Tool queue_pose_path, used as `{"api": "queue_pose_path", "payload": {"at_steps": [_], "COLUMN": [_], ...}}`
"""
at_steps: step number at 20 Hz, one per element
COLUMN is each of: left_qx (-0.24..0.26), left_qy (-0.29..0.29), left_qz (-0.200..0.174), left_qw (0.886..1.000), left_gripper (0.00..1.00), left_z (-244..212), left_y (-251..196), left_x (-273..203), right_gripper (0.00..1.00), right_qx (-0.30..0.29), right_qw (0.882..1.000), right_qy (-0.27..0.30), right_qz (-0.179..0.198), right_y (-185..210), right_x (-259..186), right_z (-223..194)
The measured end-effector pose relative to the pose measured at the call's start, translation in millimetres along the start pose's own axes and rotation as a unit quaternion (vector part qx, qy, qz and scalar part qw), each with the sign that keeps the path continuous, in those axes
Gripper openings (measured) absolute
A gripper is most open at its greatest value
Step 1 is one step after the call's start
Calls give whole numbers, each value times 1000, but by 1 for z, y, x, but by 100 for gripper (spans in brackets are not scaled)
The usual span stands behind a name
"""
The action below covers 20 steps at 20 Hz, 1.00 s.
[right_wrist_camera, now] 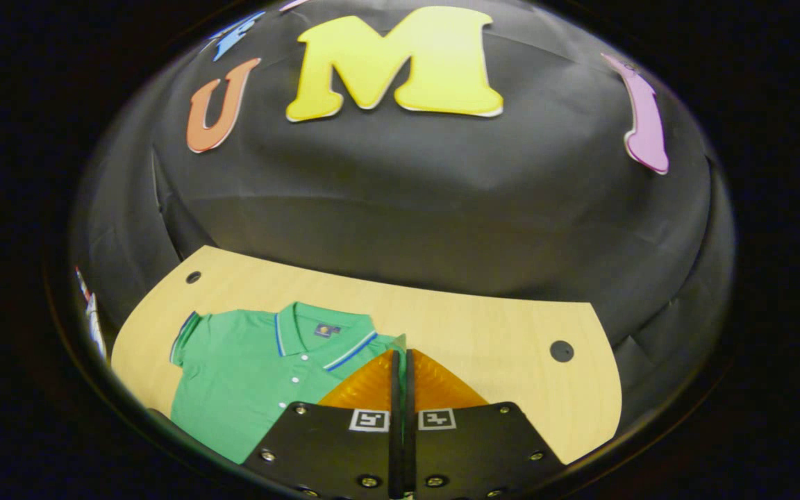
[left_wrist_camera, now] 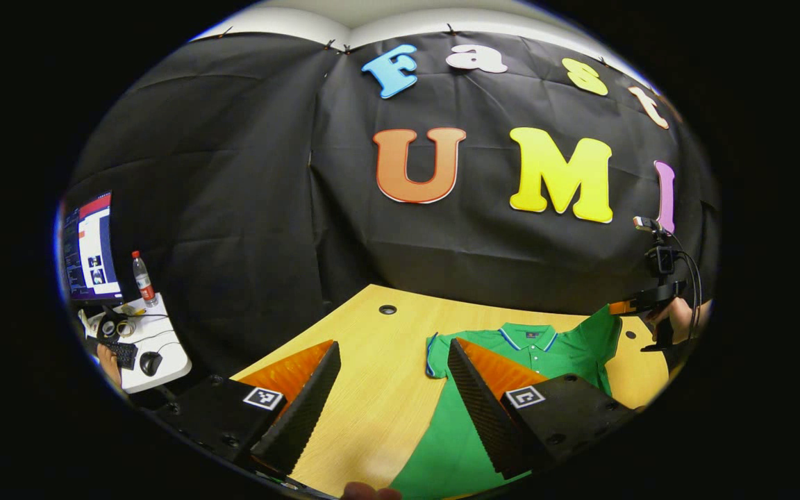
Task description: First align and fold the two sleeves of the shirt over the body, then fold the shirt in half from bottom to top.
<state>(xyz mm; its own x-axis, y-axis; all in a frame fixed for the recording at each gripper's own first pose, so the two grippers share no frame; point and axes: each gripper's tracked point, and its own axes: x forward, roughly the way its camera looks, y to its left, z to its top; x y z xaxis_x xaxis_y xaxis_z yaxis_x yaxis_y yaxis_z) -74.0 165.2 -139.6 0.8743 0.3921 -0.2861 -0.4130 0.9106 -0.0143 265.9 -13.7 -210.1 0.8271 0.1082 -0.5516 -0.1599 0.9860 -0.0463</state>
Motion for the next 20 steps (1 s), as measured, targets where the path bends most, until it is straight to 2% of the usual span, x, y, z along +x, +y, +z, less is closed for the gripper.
{"api": "queue_pose_path", "payload": {"at_steps": [7, 8, 9, 14, 16, 17, 18, 19, 20], "left_qx": [-20, -22, -24, -27, -26, -25, -24, -23, -22], "left_qy": [3, 6, 8, 15, 17, 16, 16, 15, 14], "left_qz": [24, 26, 28, 32, 32, 32, 31, 29, 27], "left_qw": [1000, 999, 999, 999, 999, 999, 999, 999, 999], "left_gripper": [100, 100, 100, 100, 100, 100, 100, 100, 100], "left_z": [-7, -10, -11, -15, -16, -15, -15, -13, -13], "left_y": [40, 43, 48, 57, 60, 61, 63, 62, 62], "left_x": [-7, -9, -11, -17, -16, -15, -14, -14, -13], "right_gripper": [1, 4, 1, 1, 5, 10, 10, 22, 27], "right_qx": [-20, -19, -14, 29, 25, 22, 26, 24, 19], "right_qw": [999, 999, 999, 994, 993, 993, 993, 993, 994], "right_qy": [25, 29, 35, 63, 72, 71, 67, 63, 60], "right_qz": [27, 31, 36, 82, 86, 87, 93, 93, 89], "right_y": [63, 71, 79, 123, 131, 133, 139, 140, 139], "right_x": [5, 7, 9, 10, 10, 9, 6, 5, 5], "right_z": [-12, -14, -16, -27, -30, -29, -26, -25, -24]}}
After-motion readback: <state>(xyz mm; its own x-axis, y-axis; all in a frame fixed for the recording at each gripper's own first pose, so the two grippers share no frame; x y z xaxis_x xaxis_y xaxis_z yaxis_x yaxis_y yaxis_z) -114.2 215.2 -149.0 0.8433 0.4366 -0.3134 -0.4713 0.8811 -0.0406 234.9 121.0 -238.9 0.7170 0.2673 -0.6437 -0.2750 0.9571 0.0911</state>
